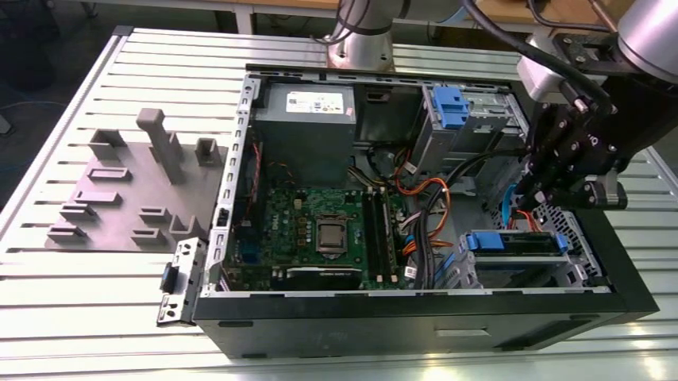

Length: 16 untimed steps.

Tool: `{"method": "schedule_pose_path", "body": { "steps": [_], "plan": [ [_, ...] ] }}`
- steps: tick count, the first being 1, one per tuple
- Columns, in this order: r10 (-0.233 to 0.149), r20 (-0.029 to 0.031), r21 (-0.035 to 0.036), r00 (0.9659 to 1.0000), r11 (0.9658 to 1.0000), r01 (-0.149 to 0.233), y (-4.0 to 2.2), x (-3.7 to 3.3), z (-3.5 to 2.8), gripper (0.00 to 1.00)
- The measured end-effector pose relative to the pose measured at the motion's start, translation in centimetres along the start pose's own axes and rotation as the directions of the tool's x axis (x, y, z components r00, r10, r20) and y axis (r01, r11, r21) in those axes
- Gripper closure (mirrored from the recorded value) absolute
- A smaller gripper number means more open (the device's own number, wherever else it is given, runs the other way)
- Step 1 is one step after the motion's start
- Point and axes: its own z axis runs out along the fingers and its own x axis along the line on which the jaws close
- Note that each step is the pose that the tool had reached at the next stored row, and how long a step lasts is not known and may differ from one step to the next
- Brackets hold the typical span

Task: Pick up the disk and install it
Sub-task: 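Insert the second disk wire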

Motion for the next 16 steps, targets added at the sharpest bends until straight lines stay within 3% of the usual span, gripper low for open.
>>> {"method": "schedule_pose_path", "body": {
  "steps": [4,9,11,12,16],
  "plan": [
    [0.000,-0.0025,0.0001,1.0000,1.0000,0.000,-0.01,0.02,0.54,0.76],
    [0.000,-0.0162,0.0004,0.9999,1.0000,0.000,-0.04,0.04,0.96,0.76],
    [0.000,-0.0172,0.0005,0.9999,1.0000,0.000,-0.04,0.04,0.96,0.78],
    [0.000,-0.0173,0.0005,0.9999,1.0000,0.000,-0.05,0.04,0.96,0.84],
    [0.000,-0.0174,0.0004,0.9998,1.0000,0.000,-0.04,0.04,0.96,0.84]
  ]
}}
